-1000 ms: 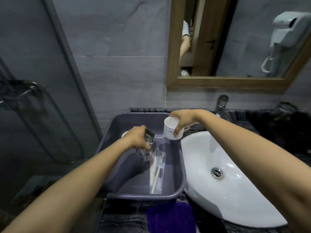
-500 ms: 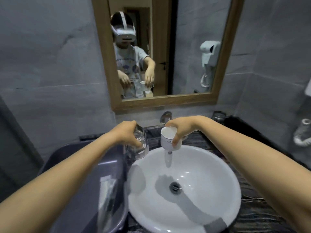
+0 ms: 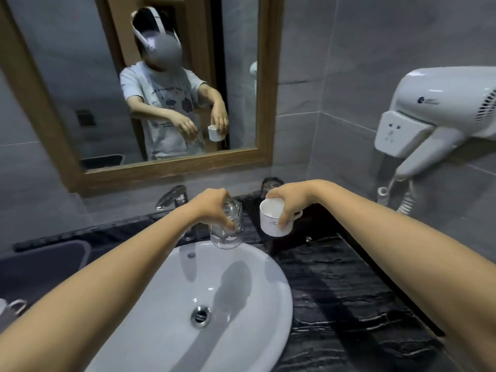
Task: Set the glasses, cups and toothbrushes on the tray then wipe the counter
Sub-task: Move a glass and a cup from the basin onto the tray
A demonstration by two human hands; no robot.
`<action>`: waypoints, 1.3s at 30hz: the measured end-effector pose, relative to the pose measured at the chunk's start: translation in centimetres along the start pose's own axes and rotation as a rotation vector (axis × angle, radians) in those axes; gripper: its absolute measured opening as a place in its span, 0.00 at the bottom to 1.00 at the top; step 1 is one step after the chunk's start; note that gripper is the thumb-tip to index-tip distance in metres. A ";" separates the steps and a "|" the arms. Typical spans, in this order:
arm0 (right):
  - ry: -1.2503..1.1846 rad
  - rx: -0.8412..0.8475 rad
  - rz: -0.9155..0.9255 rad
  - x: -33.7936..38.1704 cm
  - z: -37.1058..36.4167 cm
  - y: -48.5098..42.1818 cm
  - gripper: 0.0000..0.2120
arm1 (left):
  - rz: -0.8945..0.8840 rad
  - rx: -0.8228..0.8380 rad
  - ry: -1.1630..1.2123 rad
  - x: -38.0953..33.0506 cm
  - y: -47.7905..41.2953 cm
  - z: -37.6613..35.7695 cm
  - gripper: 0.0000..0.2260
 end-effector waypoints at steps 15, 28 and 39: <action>-0.175 -0.026 -0.157 -15.6 -1.7 -0.7 0.24 | -0.103 0.084 0.007 -8.1 -12.6 -4.7 0.28; -0.233 -0.104 -0.248 -20.8 -1.0 -3.3 0.34 | -0.136 0.041 0.114 -13.7 -25.2 -2.6 0.29; -0.197 -0.191 -0.284 -22.9 -0.4 -5.4 0.34 | -0.109 0.076 0.137 -15.1 -32.3 -5.1 0.16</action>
Point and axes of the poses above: each hand's wrist, its own y-axis away from the middle knuckle, its own z-axis out of the back of the hand, x = y × z, the point moved 2 cm from there along -y, towards the middle knuckle, and after that the axes turned 12 degrees about -y, right-handed, at the moved point
